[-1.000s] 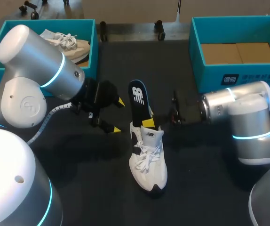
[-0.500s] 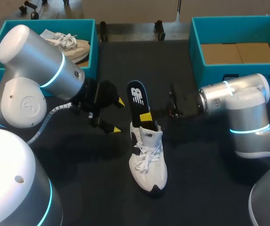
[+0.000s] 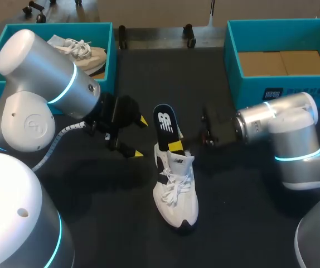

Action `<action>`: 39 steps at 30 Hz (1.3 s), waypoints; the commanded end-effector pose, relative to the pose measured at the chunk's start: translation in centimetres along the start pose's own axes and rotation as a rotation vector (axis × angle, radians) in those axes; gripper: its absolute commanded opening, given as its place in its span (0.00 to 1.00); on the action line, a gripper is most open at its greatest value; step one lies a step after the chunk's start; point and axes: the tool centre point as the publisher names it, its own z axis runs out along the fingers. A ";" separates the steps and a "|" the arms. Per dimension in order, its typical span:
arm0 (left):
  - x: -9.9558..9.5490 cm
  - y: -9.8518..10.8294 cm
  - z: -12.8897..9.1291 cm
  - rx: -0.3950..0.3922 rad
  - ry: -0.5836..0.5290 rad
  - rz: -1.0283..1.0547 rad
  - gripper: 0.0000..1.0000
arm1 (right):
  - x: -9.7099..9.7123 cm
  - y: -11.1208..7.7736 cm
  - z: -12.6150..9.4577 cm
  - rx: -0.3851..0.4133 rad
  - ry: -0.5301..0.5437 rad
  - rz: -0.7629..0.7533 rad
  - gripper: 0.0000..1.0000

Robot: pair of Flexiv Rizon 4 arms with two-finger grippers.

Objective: Take the shoe out of the shoebox, open the shoe tongue, remove and reinsert the insole, then place the shoe into the shoebox

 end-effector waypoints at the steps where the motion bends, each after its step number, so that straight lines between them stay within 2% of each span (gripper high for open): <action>1: 0.1 -0.1 0.0 -0.004 -0.002 0.001 1.00 | 1.0 -1.4 0.3 -0.014 -0.021 0.013 0.00; 7: 0.1 -0.1 0.0 -0.004 -0.002 0.001 1.00 | 1.3 -1.6 0.3 -0.016 -0.036 0.016 0.00; 11: 0.1 -0.1 0.0 -0.004 -0.002 0.001 1.00 | 1.4 -0.5 0.2 -0.010 -0.046 -0.014 0.22; 17: 0.1 -0.1 0.0 -0.004 -0.002 0.001 1.00 | 1.5 1.5 0.3 0.009 -0.048 -0.060 0.27; 23: 0.1 -0.1 0.0 -0.004 -0.002 0.001 1.00 | 0.9 2.7 0.4 0.023 -0.036 -0.080 0.22; 24: 0.1 -0.1 0.0 -0.004 -0.002 0.001 1.00 | 0.7 2.7 0.4 0.026 -0.031 -0.077 0.19; 26: 0.1 -0.1 0.0 -0.004 -0.002 0.001 1.00 | 0.5 2.7 0.3 0.034 -0.028 -0.072 0.00; 33: 0.1 -0.1 0.0 -0.004 -0.002 0.001 1.00 | -0.1 2.0 -0.5 0.045 0.036 -0.028 0.00; 39: 0.1 -0.1 0.0 -0.004 -0.002 0.001 1.00 | 0.1 0.5 -0.2 0.067 0.035 0.018 0.00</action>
